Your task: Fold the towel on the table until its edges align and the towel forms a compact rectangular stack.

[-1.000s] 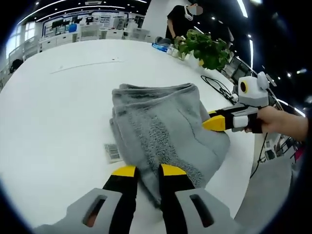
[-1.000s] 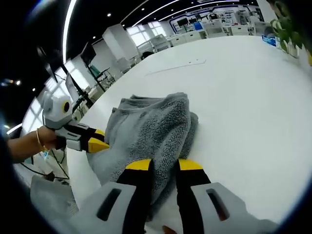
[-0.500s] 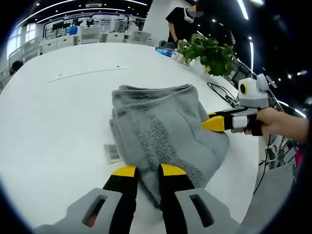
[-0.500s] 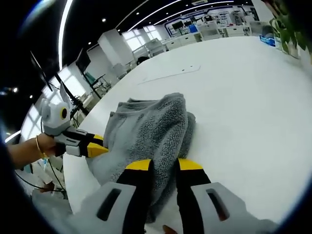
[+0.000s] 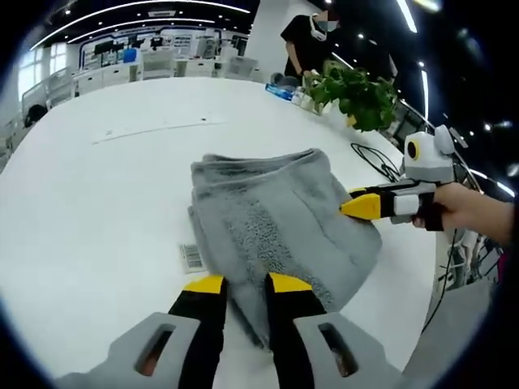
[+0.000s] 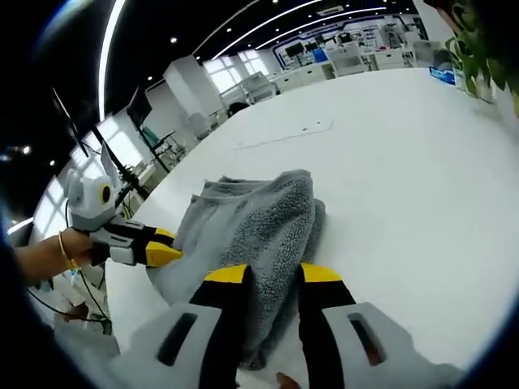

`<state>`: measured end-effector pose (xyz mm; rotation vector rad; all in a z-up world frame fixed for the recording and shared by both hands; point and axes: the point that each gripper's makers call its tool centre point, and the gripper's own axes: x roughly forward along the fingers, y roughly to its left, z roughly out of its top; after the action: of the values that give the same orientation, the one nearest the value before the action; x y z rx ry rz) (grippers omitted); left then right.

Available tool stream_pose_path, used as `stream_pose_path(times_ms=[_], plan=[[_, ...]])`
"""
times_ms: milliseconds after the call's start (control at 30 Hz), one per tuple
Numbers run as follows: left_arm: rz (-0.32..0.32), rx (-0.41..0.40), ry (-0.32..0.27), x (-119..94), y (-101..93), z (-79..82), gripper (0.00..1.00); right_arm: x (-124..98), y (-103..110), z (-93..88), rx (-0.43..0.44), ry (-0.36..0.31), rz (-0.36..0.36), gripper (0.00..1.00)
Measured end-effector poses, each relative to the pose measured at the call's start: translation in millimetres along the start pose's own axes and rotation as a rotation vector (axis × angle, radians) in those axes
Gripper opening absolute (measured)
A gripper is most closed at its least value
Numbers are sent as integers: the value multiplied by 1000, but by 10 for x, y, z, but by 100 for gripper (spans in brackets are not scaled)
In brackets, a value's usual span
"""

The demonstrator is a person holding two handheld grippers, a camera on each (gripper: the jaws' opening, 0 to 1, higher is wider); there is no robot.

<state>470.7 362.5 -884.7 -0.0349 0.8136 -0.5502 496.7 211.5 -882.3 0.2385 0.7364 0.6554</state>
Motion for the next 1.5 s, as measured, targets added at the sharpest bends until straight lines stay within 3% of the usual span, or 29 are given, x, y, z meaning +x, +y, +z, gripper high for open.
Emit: stream_pose_path(times_ms=[167, 267, 433, 667, 833, 967, 1167, 1367, 1500], plan=[[4, 0, -53, -248, -59, 52, 28, -105, 103, 2, -71, -7, 16, 36], [21, -1, -133, -391, -61, 164, 33, -202, 135, 20, -84, -22, 17, 38], [60, 40, -174, -619, -83, 225, 39, -391, 205, 112, -93, -65, 30, 42], [94, 117, -222, -957, -190, 182, 45, -728, 169, 139, -100, -115, 8, 43], [101, 136, -247, -1165, -265, 104, 52, -965, 149, 59, -125, -133, -23, 47], [94, 97, -271, -1237, -336, 45, 55, -1128, 169, -18, -139, -139, -30, 51], [109, 129, -308, -1336, -489, -134, 65, -1402, 246, -115, -175, -166, -54, 56], [106, 129, -320, -1458, -631, -415, 72, -1652, 378, -378, -217, -172, -75, 62], [100, 141, -310, -1523, -717, -556, 70, -1771, 509, -568, -219, -167, -71, 63]])
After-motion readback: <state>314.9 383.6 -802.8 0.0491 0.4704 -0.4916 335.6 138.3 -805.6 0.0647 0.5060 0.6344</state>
